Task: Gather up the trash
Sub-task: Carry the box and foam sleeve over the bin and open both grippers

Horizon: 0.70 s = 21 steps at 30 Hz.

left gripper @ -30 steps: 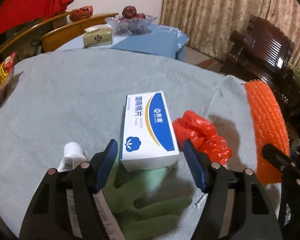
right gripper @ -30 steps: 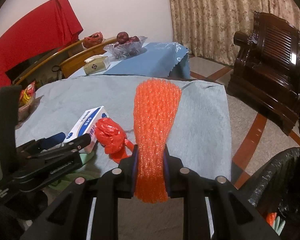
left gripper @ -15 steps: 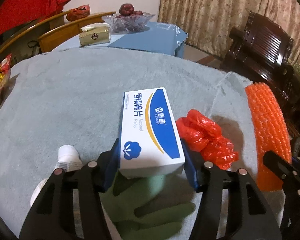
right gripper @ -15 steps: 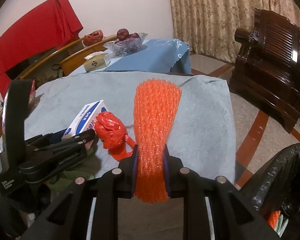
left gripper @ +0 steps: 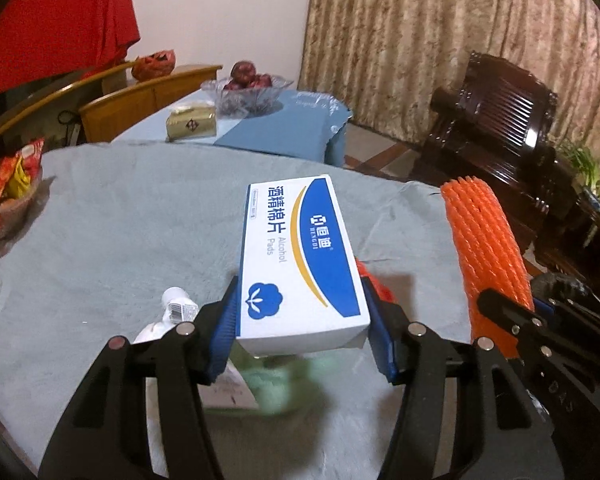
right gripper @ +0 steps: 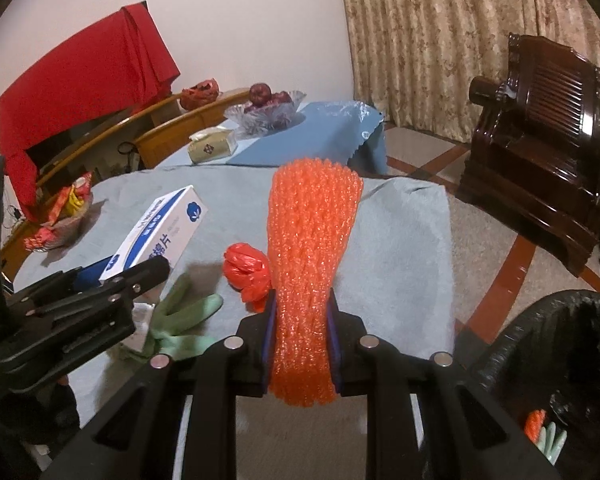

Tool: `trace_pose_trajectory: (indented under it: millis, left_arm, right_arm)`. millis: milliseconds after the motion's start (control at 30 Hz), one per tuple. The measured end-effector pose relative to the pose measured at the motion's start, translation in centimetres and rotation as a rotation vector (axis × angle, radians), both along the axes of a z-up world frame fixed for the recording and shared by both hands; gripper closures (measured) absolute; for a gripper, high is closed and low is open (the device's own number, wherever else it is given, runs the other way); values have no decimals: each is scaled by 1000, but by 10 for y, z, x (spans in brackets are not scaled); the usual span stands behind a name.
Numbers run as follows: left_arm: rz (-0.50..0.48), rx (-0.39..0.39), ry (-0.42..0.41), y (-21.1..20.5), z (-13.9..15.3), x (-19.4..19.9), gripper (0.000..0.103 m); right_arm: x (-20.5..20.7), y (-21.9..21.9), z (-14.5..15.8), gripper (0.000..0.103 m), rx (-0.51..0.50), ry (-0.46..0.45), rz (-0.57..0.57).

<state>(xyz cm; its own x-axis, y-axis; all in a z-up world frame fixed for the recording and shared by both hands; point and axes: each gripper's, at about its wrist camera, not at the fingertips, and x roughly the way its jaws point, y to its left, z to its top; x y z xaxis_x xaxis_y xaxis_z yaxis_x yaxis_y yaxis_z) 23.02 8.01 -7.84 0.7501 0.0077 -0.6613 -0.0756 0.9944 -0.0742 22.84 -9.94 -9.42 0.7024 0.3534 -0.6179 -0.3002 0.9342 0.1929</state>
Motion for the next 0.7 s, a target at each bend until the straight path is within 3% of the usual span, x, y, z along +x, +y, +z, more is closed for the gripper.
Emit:
trace_pose_trajectory:
  millis: [333,700]
  left_arm:
    - [-74,2,-33,-30,27,-46,48]
    - [-214,-13,-70,-94,40,-90,48]
  right_arm:
    - [-54,-39,30,81,17,-44,-48]
    - [-112,-96,51,81,-1,-90,-137]
